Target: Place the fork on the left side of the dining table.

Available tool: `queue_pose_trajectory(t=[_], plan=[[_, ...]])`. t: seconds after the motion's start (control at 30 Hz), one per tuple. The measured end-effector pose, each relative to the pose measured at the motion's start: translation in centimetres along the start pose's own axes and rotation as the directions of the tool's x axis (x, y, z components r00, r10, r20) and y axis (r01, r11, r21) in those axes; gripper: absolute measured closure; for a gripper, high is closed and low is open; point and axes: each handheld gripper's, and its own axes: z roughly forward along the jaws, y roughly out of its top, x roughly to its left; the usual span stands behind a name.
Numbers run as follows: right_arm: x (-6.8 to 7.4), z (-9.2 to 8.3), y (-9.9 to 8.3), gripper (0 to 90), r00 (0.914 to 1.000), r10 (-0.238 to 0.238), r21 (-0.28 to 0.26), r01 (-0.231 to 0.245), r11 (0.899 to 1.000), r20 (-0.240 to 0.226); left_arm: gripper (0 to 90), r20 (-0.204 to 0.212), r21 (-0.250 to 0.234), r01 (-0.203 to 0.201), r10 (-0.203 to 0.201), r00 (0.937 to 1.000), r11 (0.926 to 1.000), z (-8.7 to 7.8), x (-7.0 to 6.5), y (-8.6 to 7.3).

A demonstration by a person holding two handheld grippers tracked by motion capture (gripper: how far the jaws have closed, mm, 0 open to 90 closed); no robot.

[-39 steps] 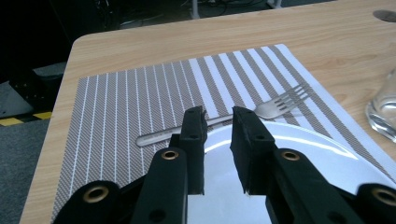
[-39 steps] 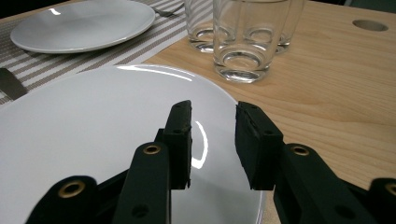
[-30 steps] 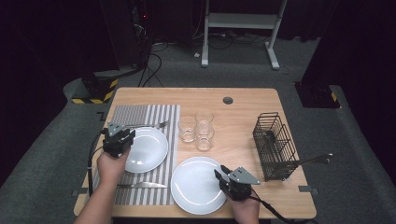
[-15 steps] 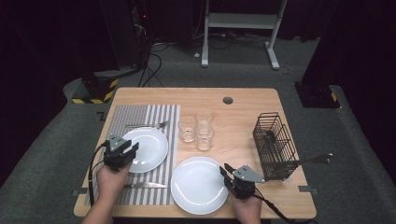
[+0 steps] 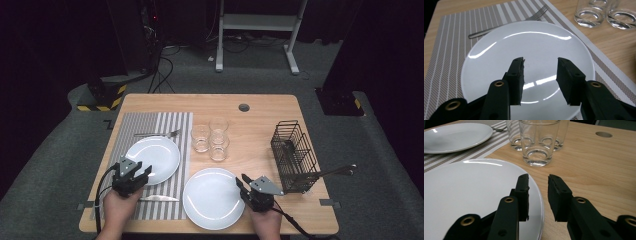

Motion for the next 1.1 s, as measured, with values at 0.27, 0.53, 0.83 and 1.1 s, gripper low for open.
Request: queue_pose_trajectory(t=[0.27,0.53,0.83,1.1], plan=[[1.0,-0.1,0.2,62.7,0.9993,-0.032,-0.011,0.032,0.999,0.022,57.1,0.024,-0.026,-0.040,0.041,0.9989,0.9989,-0.5,-1.2,-1.3],[1.9,0.5,0.7,56.0,0.9977,-0.055,0.005,0.055,0.998,0.039,56.0,0.038,-0.040,-0.053,0.054,0.9978,0.9978,-0.5,-1.2,-1.8],[2.4,0.9,1.5,57.3,0.9939,-0.105,-0.011,0.106,0.994,0.035,54.5,0.066,-0.035,-0.054,0.056,0.9962,0.9979,-0.5,-0.5,-2.0],[2.9,1.2,2.3,54.8,0.9942,-0.102,0.012,0.102,0.995,0.035,50.3,0.060,-0.045,-0.063,0.066,0.9960,0.9970,-0.6,-0.7,-2.1]])
